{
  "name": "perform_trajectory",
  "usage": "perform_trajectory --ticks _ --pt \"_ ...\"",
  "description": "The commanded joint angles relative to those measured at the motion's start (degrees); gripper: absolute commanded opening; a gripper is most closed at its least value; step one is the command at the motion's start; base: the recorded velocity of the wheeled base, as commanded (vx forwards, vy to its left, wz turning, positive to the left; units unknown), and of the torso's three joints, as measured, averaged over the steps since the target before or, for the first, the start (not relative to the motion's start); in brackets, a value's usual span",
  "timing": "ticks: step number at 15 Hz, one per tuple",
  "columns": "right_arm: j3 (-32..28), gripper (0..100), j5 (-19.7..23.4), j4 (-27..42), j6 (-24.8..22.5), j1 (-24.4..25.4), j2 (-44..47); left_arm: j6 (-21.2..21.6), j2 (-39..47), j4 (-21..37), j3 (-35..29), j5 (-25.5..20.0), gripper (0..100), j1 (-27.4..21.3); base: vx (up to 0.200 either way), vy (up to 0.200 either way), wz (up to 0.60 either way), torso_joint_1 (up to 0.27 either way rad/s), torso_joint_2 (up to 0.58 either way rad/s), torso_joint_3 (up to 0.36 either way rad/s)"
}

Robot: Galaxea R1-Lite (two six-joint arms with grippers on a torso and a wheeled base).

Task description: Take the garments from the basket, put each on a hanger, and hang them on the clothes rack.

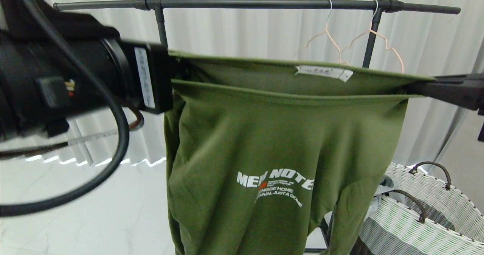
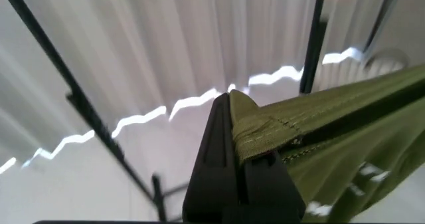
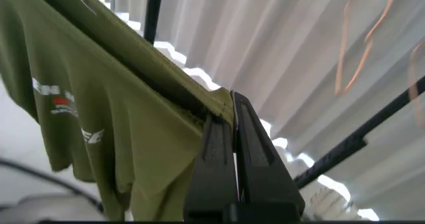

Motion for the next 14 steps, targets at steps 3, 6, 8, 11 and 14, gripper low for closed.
perform_trajectory --ticks 3,6,8,11,14 --pt "-9.8 0 0.0 1.7 0.0 3.0 4.9 0.2 2.7 -0.1 -7.6 -0.3 0 -0.3 0.000 0.000 0.00 0.000 0.00 0.000" --pt "-10.9 0 -0.2 6.8 -0.1 5.4 4.6 0.2 2.3 0.1 -7.0 -0.1 0 -0.4 0.000 0.000 0.00 0.000 0.00 0.000" --pt "-13.8 0 -0.1 13.2 -0.1 5.6 3.7 0.2 2.4 0.1 -5.0 0.4 0 -0.4 0.000 0.000 0.00 0.000 0.00 0.000" --pt "-20.6 0 0.4 26.3 -0.1 8.7 1.7 0.5 3.6 0.2 -6.1 0.2 0 -1.2 0.000 0.000 0.00 0.000 0.00 0.000" --pt "-21.2 0 0.6 32.0 0.4 16.4 -0.6 4.6 4.8 2.9 -6.1 0.1 0 -1.2 0.000 0.000 0.00 0.000 0.00 0.000"
